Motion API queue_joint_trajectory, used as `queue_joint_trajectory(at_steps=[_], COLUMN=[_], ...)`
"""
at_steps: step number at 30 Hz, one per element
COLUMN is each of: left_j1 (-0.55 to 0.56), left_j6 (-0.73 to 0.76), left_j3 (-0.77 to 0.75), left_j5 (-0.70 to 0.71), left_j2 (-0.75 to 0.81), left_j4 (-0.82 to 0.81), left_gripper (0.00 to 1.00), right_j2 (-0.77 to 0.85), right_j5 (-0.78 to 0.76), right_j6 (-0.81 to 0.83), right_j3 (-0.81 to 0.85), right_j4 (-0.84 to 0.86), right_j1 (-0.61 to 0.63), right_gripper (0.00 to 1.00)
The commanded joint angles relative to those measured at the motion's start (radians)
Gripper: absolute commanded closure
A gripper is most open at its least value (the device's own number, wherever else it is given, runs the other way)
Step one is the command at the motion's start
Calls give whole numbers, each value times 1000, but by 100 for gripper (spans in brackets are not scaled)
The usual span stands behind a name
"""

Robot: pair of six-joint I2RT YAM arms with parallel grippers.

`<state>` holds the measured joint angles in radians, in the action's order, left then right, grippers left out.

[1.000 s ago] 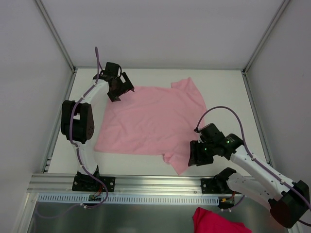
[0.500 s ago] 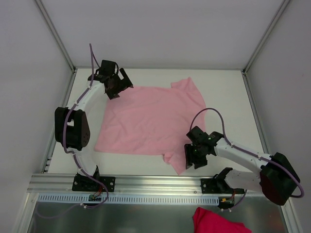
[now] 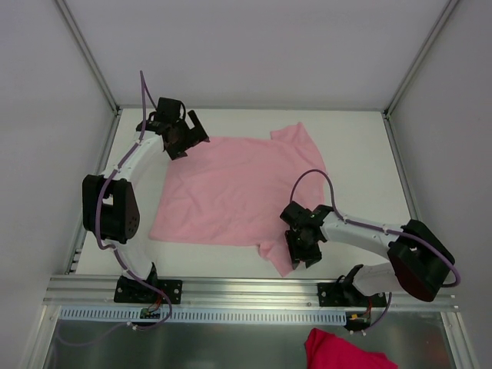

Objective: Fold and stack the t-shirts
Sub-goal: Flatten out the tshirt

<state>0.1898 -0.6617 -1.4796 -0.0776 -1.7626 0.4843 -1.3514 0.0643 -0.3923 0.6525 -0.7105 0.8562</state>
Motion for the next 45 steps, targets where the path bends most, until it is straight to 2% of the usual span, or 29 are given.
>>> queue_joint_trajectory(at_steps=[1,6,9,10,18,21,28,37,45], left_j1=[2,2,3,3,-6,-7,-12,-16,-19], left_j6=[25,25,30,33,53,54,59,70,79], left_j3=[12,13,10,10,7,8,5,-19,-21], left_j5=[-4,-8,-10,-8,1,-1,-2,-4,-2], left_j2=[58,57,51,49,54,54,49,43,40], left_j4=[-7,-13,-12,-10,-6,-4,-1,8,10], left_gripper=[1,1,1,1,1,1,1,1,1], right_j2=[-22,-18,-22,-25,-43,-49,-49,-40,-46], right_j5=[-38,-57,-58,-90,-113,-119,-156,-155,-31], right_j6=[-34,-36,-36,-34,-30,-25,-10,64,86], right_j3=[16,24,35,41,73,79,134,315,319], right_j4=[118,109,103,100,69,62,-4,-217,-285], right_j1=[17,18,18,18,18,18,18,18,18], right_gripper=[53,51,55,62,86,99,99,99,99])
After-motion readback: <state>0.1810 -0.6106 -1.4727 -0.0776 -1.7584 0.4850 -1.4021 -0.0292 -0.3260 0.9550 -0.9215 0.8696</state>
